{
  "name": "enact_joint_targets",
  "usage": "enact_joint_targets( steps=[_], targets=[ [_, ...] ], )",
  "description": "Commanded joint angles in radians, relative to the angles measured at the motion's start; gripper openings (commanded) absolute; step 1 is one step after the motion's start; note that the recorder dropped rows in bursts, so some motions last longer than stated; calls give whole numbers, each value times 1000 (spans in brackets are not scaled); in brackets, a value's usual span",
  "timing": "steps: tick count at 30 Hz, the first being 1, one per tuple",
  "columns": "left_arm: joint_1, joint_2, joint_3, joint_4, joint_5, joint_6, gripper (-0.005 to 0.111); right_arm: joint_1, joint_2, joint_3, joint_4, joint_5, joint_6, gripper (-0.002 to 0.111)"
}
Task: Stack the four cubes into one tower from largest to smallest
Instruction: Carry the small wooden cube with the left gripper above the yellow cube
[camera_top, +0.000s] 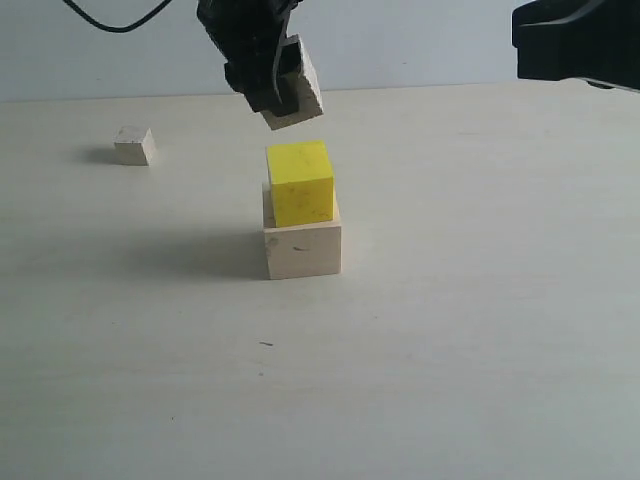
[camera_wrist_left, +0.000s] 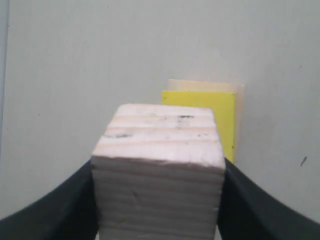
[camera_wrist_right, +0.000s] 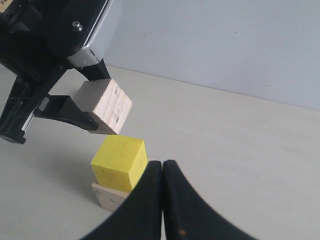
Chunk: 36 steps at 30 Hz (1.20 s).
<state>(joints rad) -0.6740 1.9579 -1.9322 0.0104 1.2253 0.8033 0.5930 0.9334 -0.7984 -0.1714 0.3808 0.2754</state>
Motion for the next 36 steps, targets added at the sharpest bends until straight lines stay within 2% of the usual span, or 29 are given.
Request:
enact_joint_targets(
  steps=[1,18,24,31,36],
  targets=[
    [-5,-4,-8,38,-4,5,0,-1,-1,4,2,-1,-5,0],
    [2,-4,-8,10,-4,1,0,-1,-1,4,11,7,-5,0],
    [35,-4,-8,-107,-4,51,0,-1,-1,4,11,7,-5,0],
    [83,9,-10,-150,-4,23,0,-1,-1,4,11,5,-5,0],
    [85,9,-10,-148,-4,-10,0,-1,-1,4,11,-1,-5,0]
  ],
)
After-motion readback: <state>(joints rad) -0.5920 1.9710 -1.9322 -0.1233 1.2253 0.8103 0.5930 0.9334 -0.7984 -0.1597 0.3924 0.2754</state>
